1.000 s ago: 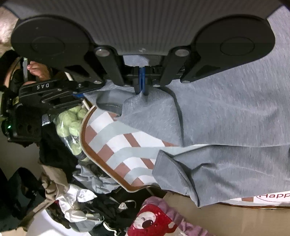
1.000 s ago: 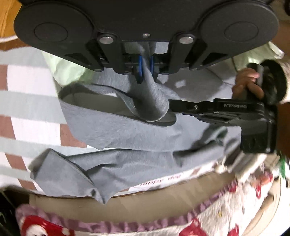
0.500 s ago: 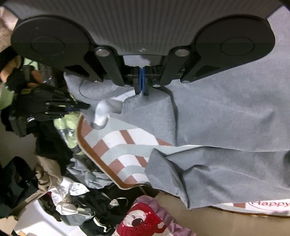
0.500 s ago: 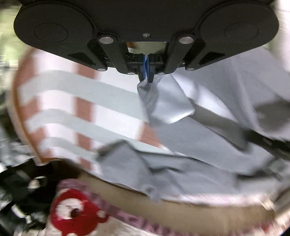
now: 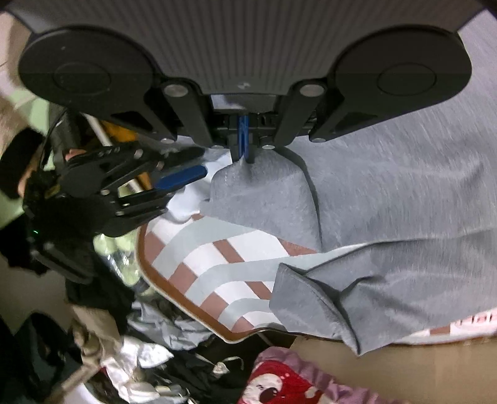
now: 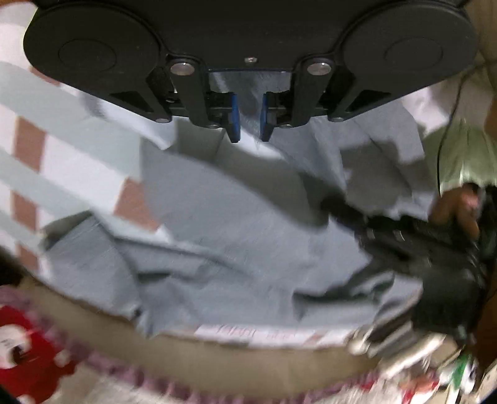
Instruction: Fold clothes
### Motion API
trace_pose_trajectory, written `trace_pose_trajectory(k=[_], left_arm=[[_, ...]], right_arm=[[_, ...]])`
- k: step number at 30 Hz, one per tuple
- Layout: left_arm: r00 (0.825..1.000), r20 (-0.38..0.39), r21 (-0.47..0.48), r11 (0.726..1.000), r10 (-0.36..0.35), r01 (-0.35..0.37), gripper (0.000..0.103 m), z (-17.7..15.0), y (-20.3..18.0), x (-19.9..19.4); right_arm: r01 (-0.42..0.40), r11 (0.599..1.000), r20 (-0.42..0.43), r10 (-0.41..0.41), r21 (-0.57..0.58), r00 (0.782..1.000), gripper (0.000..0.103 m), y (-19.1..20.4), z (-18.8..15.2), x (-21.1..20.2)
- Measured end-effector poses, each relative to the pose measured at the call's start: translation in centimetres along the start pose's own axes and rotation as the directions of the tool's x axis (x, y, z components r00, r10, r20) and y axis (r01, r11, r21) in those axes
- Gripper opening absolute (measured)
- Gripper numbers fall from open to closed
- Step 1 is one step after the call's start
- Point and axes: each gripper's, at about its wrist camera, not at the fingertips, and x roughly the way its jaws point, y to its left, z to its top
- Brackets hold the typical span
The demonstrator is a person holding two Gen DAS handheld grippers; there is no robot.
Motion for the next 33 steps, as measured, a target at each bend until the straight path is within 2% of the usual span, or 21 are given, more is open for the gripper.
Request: trace_pose_trajectory(k=[4, 6, 10, 11, 14, 15, 18, 23, 25, 30, 33], left_arm=[[0.999, -0.005, 0.059, 0.998, 0.039, -0.038, 0.001, 0.1, -0.5, 0.2], [0.999, 0.000, 0.055, 0.998, 0.041, -0.041, 0.001, 0.1, -0.3, 0.2], [0.999, 0.006, 0.048, 0.997, 0.052, -0.052, 0.001, 0.1, -0.2, 0.4], [0.998, 0.008, 0.050, 0.997, 0.056, -0.057, 0.001, 0.1, -0.2, 0.4], [0.998, 0.014, 0.056, 0.996, 0.069, -0.070, 0.001, 0.1, -0.3, 0.6], [0.997, 0.016, 0.058, 0.996, 0.073, -0.074, 0.001, 0.1, -0.4, 0.6], [0.996, 0.022, 0.064, 0.994, 0.086, -0.087, 0.001, 0.1, -0.5, 0.8], [0.994, 0.050, 0.090, 0.991, 0.097, -0.101, 0.005, 0.6, -1.5, 0.2], [0.994, 0.064, 0.097, 0.991, 0.088, -0.094, 0.010, 0.9, -1.9, -0.2], [0.990, 0.072, 0.156, 0.979, 0.123, -0.133, 0.010, 0.9, -3.0, -0.5], [0.987, 0.069, 0.143, 0.977, 0.147, -0.156, 0.010, 0.7, -2.8, -0.3]], right_arm=[[-0.023, 1.000, -0.053, 0.024, 0.007, 0.998, 0.039, 0.1, 0.1, 2.0], [-0.021, 1.000, -0.065, 0.022, 0.019, 0.998, 0.055, 0.3, 0.2, 2.2], [-0.015, 0.999, -0.091, 0.019, 0.043, 0.996, 0.056, 0.8, 0.3, 2.7], [-0.014, 0.999, -0.097, 0.019, 0.049, 0.995, 0.054, 0.9, 0.3, 2.8], [-0.009, 0.998, -0.116, 0.017, 0.067, 0.993, 0.019, 1.3, 0.4, 3.2], [-0.008, 0.997, -0.122, 0.017, 0.073, 0.992, 0.013, 1.4, 0.5, 3.4], [0.068, 0.997, -0.114, -0.064, 0.036, 0.991, 0.008, 2.9, 0.6, 2.0], [0.159, 0.987, -0.083, -0.158, 0.006, 0.984, 0.007, 4.1, 1.2, -0.6], [0.189, 0.981, -0.104, -0.184, 0.035, 0.977, 0.007, 3.9, 1.6, -1.3], [0.270, 0.959, -0.161, -0.254, 0.086, 0.954, 0.006, 3.1, 2.1, -2.6], [0.314, 0.941, -0.184, -0.288, 0.128, 0.940, 0.004, 2.2, 1.4, -3.3]])
